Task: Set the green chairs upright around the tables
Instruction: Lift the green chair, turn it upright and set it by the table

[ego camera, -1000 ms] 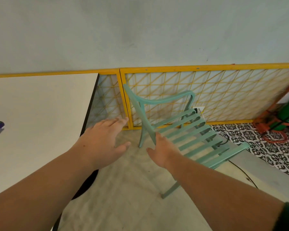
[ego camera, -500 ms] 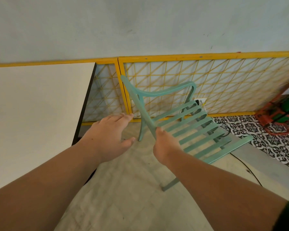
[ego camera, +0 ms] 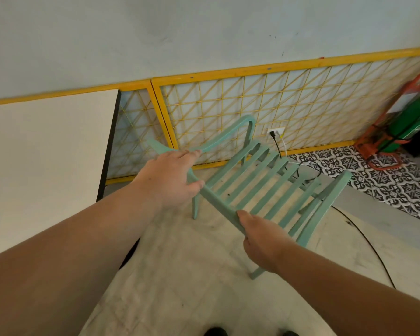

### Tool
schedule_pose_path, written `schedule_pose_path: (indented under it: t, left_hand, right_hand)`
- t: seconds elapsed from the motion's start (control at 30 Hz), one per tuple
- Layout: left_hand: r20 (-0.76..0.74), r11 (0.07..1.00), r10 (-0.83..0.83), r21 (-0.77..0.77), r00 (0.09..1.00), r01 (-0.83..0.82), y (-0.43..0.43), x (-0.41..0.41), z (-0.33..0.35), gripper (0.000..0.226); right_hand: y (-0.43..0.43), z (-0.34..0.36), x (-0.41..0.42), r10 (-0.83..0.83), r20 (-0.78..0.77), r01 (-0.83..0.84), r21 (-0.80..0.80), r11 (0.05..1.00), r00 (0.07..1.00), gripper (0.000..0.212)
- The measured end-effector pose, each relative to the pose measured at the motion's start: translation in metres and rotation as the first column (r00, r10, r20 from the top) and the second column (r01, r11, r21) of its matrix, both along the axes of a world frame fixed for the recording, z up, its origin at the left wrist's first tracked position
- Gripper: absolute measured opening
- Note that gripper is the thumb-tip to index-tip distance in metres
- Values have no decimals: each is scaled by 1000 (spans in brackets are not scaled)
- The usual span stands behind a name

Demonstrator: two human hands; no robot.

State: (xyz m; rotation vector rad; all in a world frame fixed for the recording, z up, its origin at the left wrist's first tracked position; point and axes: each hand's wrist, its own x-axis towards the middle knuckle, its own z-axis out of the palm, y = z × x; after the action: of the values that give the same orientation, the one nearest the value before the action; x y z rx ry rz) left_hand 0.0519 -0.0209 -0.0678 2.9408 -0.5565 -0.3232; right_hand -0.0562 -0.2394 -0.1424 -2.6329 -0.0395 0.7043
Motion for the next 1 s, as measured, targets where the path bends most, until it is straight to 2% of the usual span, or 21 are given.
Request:
schedule_pose_path:
  t: [0.17,0.33,0.4,0.53,0.6,0.73,1.0]
  left_hand:
    - [-13,997,-71,34,997,71,-18,-1,-12,80]
    - [-80,966,-191,160,978,201,-40,3,-42,89]
    - [-113,937,-245,229,963,265,-52,9,-54,79]
    - [-139,874,-304,352,942,334,-77,14,-69,32]
    - [-144,869,-298,369,944,330,-85,15,-71,16]
    - [-84,861,-308,400,948,315,-91,13,-76,14]
    - [-77,856,-232,458,970,241,-101,2,-77,4]
  right_hand:
    - [-37,3,-11,23,38,-21,-41,999,999,50]
    - [-48,0,-9,31,77,-29,-19,999,997,44]
    - [-48,-3,-8,28,84,-27,-7,1000,996,40]
    - [-49,-10,-8,13,82,-14,12,1000,997,35]
    - [-49,-11,-7,12,81,-13,11,1000,997,35]
    - [-52,-12,-9,18,66,-18,6,1000,998,32]
    - [-55,-13,-13,35,87,-35,-1,999,996,30]
